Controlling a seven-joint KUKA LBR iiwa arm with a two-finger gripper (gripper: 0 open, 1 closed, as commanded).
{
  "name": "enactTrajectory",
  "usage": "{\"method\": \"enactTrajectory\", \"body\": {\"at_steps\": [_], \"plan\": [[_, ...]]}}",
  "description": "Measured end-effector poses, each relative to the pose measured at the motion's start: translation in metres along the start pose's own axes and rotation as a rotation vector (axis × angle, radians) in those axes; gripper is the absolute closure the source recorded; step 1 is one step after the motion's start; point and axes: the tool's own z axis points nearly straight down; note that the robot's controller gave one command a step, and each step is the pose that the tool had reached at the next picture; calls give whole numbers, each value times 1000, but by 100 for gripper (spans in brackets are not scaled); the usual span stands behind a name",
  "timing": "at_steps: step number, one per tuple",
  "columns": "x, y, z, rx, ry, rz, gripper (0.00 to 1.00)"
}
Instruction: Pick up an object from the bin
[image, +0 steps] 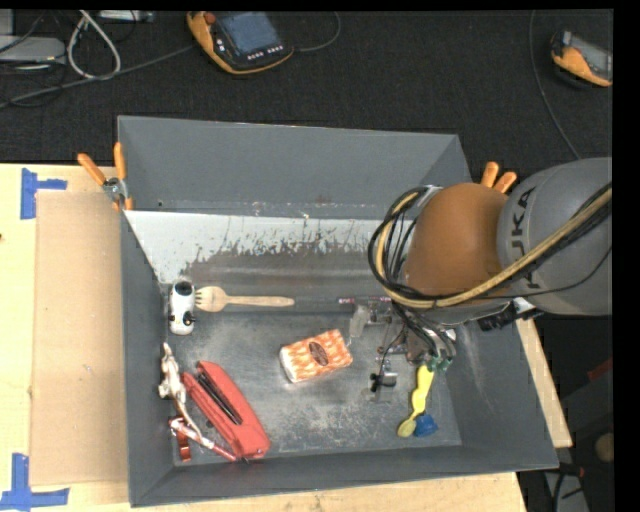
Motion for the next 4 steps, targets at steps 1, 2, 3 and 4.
{"method": "enactTrajectory", "body": {"at_steps": [1, 2, 3, 4], "plan": [[-2, 0, -5, 0, -7, 0, 0], [-35, 51, 9, -1, -5, 14, 0], [-21, 88, 13, 2, -4, -142, 0], [-31, 64, 51, -2, -4, 54, 0]]}}
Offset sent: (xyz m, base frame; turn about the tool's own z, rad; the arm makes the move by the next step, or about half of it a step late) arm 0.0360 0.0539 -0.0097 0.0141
